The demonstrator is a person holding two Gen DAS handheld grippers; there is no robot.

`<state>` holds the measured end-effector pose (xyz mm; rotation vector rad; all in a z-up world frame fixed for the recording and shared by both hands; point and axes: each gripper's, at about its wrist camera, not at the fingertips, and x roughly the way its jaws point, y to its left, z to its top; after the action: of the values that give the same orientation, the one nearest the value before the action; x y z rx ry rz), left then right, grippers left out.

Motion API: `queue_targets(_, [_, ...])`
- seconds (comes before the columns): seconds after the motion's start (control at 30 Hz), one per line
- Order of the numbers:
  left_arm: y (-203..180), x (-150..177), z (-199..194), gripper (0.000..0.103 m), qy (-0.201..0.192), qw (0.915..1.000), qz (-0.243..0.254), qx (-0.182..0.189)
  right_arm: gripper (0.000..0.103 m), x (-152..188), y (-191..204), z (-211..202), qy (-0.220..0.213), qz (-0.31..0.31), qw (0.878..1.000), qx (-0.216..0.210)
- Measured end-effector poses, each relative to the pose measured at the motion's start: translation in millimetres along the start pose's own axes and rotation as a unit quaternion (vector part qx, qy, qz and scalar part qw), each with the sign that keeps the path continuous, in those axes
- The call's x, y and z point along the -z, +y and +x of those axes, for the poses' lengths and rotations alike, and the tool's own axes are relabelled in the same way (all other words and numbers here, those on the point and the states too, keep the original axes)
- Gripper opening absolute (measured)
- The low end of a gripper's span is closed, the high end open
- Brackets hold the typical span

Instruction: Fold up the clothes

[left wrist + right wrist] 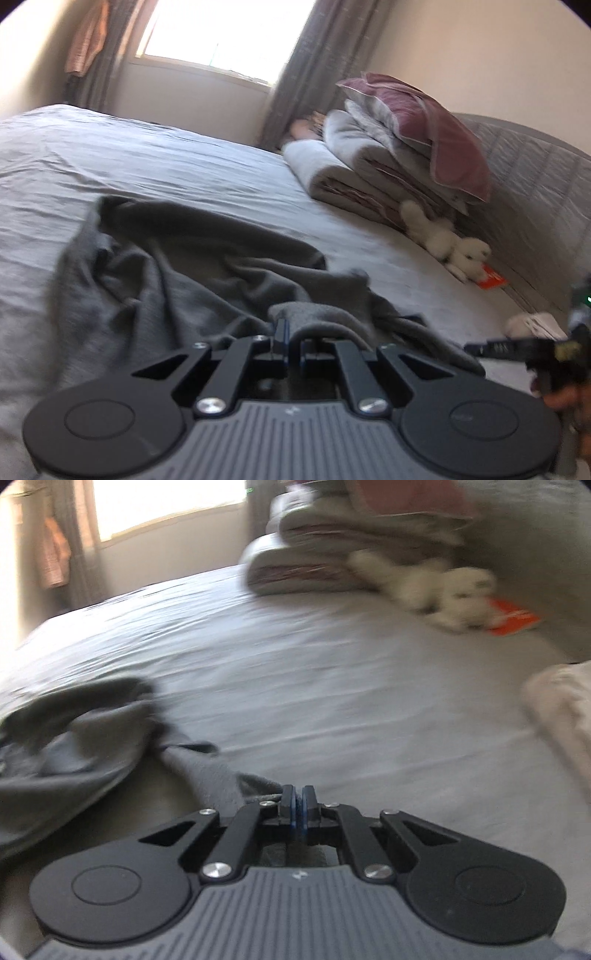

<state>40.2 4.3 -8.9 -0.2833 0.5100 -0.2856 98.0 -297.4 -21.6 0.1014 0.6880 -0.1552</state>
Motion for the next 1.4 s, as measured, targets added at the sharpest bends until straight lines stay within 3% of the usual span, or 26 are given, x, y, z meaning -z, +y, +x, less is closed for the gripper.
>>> queue_targets(0.1, [-13.4, 8.3, 4.0, 0.005, 0.013, 0.9996, 0.019, 0.018, 0.004, -3.4, -25.0, 8.4, -0.020, 0.016, 0.998, 0.050])
queue_targets(0.2, [-24.2, 15.4, 8.1, 0.005, 0.029, 0.9984, 0.038, 0.031, 0.004, -2.4, -44.6, 8.9, -0.022, 0.043, 0.997, 0.066])
queue_targets(0.37, [-33.5, 23.1, 12.9, 0.007, 0.051, 0.9959, 0.066, 0.034, 0.006, 0.7, -38.4, 0.7, -0.024, 0.029, 0.998, 0.056])
queue_targets(0.43, [-32.5, 22.5, 9.8, 0.008, 0.055, 0.9955, 0.068, 0.036, 0.013, 1.2, -32.5, -3.2, -0.026, 0.015, 0.998, 0.050])
queue_targets(0.47, [-32.0, 22.0, 8.1, 0.013, 0.057, 0.9953, 0.070, 0.037, 0.015, 1.5, -29.6, -5.2, -0.026, 0.008, 0.998, 0.047])
queue_targets(0.53, [-30.3, 21.1, 4.2, 0.023, 0.060, 0.9950, 0.070, 0.038, 0.032, 2.0, -23.7, -9.1, -0.028, -0.005, 0.999, 0.042])
queue_targets(0.57, [-28.9, 20.7, 1.5, 0.033, 0.061, 0.9951, 0.069, 0.037, 0.036, 2.4, -22.0, -10.7, -0.028, -0.008, 0.999, 0.035])
queue_targets(0.7, [-22.9, 19.6, -11.8, 0.044, 0.063, 0.9951, 0.072, 0.026, 0.040, 6.4, -11.5, -25.5, -0.024, -0.029, 0.999, 0.019])
queue_targets(0.83, [-15.3, 18.1, -27.3, 0.050, 0.063, 0.9946, 0.082, 0.010, 0.042, 12.8, -3.4, -37.9, -0.004, -0.032, 0.999, -0.009])
queue_targets(0.97, [-2.5, 16.4, -42.0, 0.053, 0.070, 0.9928, 0.095, -0.019, 0.042, 17.0, 4.2, -46.7, 0.029, -0.010, 0.997, -0.065])
queue_targets(1.23, [30.0, 19.2, -54.3, 0.055, 0.087, 0.9841, 0.119, -0.100, 0.048, 24.5, 36.5, -45.4, 0.087, 0.001, 0.981, -0.173])
queue_targets(1.4, [57.6, 10.1, -56.9, 0.055, 0.088, 0.9849, 0.074, -0.129, 0.048, 28.3, 58.4, -41.4, 0.105, -0.020, 0.975, -0.193])
